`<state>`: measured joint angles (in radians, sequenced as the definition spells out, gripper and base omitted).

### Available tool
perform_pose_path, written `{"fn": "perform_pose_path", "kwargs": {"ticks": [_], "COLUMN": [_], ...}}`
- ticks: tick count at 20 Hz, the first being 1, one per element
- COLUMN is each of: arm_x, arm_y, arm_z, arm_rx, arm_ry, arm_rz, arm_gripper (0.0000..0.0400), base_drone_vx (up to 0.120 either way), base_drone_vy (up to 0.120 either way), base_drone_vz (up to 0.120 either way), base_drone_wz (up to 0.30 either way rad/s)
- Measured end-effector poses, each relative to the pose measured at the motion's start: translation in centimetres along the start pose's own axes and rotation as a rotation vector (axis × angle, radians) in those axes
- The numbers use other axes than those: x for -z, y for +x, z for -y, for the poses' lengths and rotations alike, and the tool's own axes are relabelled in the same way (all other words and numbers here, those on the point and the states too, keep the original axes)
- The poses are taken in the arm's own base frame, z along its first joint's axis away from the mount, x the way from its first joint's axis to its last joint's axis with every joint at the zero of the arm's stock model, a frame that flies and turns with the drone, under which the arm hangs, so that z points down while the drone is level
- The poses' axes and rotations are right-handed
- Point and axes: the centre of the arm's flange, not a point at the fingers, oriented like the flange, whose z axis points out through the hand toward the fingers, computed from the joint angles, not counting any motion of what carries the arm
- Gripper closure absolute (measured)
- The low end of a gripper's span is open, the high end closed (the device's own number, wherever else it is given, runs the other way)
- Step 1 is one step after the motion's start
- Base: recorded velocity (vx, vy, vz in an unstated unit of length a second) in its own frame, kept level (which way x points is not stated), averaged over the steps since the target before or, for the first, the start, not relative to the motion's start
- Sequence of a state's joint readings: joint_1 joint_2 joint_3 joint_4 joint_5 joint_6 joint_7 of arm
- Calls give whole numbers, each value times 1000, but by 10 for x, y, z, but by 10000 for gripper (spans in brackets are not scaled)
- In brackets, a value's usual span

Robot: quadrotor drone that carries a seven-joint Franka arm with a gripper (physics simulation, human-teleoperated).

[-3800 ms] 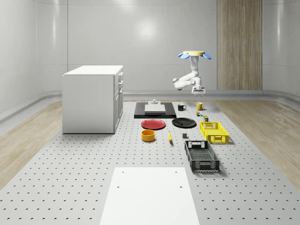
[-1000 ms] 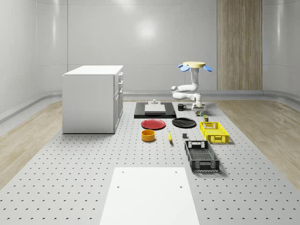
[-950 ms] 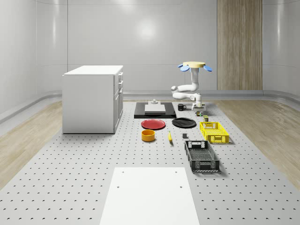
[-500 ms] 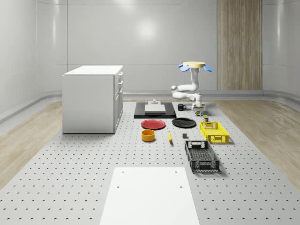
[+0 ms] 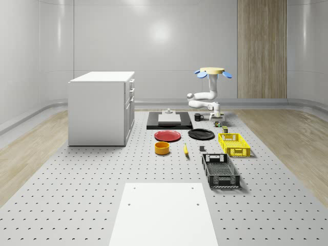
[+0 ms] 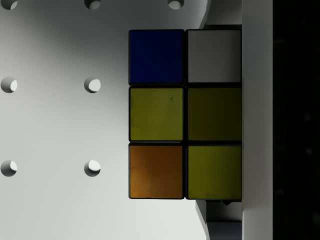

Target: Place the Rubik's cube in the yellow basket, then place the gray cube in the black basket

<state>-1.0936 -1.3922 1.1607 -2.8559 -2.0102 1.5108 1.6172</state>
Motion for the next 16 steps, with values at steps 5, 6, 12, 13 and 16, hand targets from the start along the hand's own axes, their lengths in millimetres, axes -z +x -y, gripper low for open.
{"fn": "perform_pose_path", "kwargs": {"ticks": [5, 6, 12, 13, 16], "arm_x": [0, 0, 16, 20, 29], "arm_y": [0, 0, 0, 0, 0], "arm_z": [0, 0, 0, 0, 0], "arm_rx": [2, 2, 1, 1, 1], "arm_ry": [0, 0, 0, 1, 1], "arm_rz": [0, 0, 1, 1, 1], "arm_gripper": [68, 68, 74, 75, 76], "base_drone_vx": [0, 0, 0, 0, 0], "base_drone_vy": [0, 0, 0, 0, 0], "base_drone_vz": [0, 0, 33, 120, 120], "base_drone_wz": [0, 0, 0, 0, 0]}}
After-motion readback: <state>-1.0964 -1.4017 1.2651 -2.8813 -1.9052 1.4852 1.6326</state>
